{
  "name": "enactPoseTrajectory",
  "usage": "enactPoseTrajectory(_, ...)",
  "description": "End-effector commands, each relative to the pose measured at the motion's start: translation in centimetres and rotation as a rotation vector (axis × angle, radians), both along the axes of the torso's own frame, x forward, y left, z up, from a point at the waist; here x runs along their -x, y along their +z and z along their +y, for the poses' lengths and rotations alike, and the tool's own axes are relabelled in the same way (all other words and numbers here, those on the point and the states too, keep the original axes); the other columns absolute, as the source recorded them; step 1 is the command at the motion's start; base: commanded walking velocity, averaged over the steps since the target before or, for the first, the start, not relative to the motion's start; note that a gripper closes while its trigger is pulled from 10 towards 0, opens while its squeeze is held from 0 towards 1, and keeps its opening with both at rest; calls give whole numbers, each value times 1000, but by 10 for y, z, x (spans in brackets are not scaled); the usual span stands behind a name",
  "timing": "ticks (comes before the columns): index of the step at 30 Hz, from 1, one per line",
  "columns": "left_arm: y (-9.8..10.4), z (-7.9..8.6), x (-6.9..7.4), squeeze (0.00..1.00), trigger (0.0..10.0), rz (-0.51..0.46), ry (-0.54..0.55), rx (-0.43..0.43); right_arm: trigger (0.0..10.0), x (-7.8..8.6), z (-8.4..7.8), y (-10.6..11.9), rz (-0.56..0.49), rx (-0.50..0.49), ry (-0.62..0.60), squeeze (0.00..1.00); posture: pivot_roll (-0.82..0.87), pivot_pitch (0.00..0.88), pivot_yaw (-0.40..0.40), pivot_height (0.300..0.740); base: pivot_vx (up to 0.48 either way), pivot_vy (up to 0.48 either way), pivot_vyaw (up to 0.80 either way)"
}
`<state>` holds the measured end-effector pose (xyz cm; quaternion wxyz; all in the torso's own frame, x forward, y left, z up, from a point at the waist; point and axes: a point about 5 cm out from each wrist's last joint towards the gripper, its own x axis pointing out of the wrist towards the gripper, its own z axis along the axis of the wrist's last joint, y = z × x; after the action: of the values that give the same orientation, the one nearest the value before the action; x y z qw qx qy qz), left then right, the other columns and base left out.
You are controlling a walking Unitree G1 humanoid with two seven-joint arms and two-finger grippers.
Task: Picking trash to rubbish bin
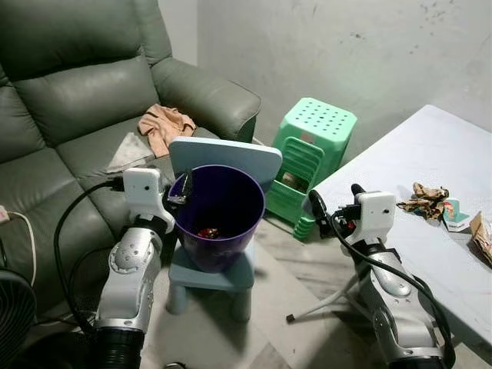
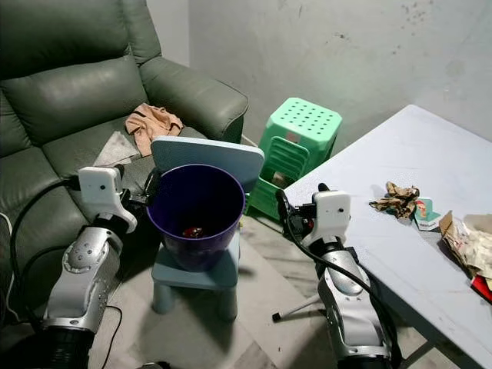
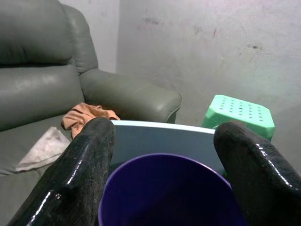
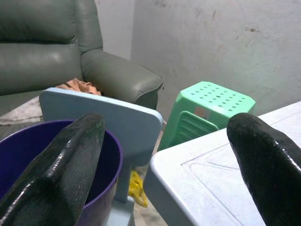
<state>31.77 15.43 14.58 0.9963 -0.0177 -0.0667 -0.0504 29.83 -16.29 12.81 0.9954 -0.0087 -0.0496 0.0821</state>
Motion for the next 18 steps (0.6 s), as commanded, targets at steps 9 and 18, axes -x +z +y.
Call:
enactPoseTrajectory(9, 7, -3, -8, 0, 10000, -24, -21, -2, 10000, -3, -7, -1, 1, 5, -30, 0, -46, 13, -92, 740, 0, 0, -737)
enactPoseTrajectory(18, 13, 3, -15, 0, 10000, -17, -15, 30, 10000, -4, -1, 3, -15, -17, -33, 0, -48, 11, -77, 740, 0, 0, -738)
